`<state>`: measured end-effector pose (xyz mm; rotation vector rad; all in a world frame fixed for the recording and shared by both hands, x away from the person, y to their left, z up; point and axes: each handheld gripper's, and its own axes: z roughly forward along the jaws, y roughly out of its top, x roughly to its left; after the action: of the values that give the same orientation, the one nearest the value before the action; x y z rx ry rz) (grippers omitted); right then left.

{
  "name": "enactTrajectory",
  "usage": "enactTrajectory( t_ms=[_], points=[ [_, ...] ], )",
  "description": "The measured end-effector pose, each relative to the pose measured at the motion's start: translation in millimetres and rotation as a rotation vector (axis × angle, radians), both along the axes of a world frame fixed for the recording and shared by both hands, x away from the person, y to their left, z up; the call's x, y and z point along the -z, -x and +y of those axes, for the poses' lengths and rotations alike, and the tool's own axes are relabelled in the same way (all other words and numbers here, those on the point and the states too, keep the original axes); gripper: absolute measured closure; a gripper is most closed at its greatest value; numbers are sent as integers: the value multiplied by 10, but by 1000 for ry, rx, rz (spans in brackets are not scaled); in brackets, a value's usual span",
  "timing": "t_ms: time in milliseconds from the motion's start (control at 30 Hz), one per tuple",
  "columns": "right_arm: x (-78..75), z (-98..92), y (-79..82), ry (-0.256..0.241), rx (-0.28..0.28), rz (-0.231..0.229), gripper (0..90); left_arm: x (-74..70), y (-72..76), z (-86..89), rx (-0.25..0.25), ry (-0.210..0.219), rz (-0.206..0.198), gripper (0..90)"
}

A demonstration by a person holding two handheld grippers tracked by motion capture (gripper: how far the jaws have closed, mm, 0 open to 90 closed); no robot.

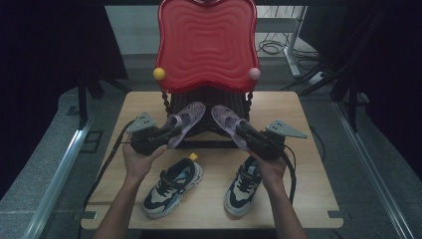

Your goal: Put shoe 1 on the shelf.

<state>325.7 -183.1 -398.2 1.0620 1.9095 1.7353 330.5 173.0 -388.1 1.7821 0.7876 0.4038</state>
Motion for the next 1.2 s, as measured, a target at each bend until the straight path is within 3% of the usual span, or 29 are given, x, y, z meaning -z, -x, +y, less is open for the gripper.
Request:
enactTrajectory(
  t_ms=[600,967,1200],
  points=[
    [-30,215,-195,-4,21,-5,838,-46,-151,-122,-2,9,-28,849],
    [-9,285,-244,-35,16,-7,838,-35,-218,-174,-6,24,-26,849],
    [-27,357,-279,-22,15,-18,833,-35,-255,-232,-12,29,-33,849]
  ],
)
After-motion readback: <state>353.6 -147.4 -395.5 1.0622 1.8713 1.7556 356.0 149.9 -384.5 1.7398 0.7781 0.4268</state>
